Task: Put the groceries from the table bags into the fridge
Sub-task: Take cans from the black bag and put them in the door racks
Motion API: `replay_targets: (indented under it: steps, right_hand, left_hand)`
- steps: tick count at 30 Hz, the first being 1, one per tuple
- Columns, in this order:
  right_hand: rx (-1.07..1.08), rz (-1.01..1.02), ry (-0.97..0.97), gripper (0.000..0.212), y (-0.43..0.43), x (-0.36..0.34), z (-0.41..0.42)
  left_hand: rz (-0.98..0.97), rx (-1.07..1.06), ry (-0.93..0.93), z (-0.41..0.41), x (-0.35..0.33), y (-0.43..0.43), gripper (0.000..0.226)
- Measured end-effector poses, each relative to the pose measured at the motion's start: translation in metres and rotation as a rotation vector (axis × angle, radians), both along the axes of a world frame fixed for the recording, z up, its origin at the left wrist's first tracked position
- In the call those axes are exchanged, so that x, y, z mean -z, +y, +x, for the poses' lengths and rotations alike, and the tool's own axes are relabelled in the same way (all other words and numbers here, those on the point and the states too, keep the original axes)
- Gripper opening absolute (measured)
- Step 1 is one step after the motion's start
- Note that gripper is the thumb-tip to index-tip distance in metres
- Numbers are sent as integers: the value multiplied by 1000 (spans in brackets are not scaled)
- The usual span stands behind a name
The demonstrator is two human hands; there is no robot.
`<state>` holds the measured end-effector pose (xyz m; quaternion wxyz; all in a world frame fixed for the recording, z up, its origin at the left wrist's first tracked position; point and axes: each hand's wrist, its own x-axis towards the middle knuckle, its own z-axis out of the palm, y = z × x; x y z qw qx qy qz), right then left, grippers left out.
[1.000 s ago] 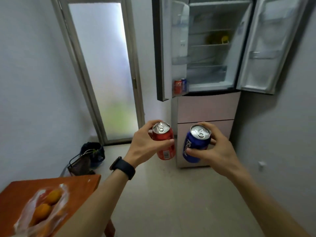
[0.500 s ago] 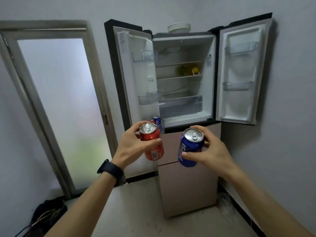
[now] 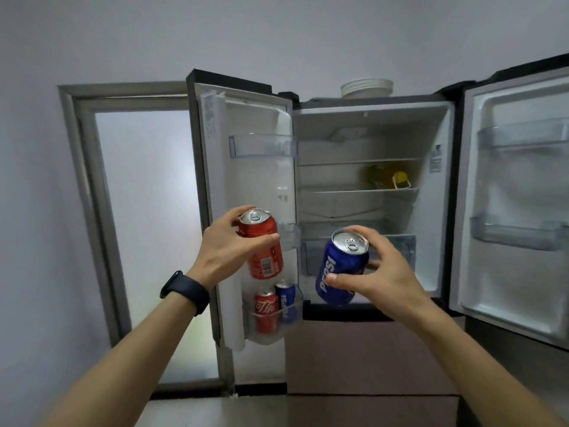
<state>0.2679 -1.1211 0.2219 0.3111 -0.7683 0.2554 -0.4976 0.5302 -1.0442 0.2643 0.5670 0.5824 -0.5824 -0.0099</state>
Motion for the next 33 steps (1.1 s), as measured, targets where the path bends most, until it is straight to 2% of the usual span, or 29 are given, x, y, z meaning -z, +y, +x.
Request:
replay_targets:
  steps: [9, 16, 21, 26, 30, 33]
  right_hand:
    - [-154, -60, -162, 79, -125, -50, 77]
    - [-234, -63, -181, 81, -192, -51, 139]
    - [-287, -13, -94, 83, -223, -42, 163]
    - [-345, 27, 107, 79, -244, -45, 172]
    - [-410, -27, 323, 74, -258, -56, 180]
    - [-433, -25, 348, 74, -267, -55, 184]
  left_hand:
    - [-112, -246, 25, 14, -49, -85, 70]
    - [-76, -268, 85, 40, -28, -136, 70]
    - [-4, -284, 70, 49, -10, -163, 74]
    - [156, -321, 84, 54, -4, -172, 77]
    - [224, -348, 75, 52, 1, -174, 76]
    - [274, -406, 54, 50, -5, -175, 79]
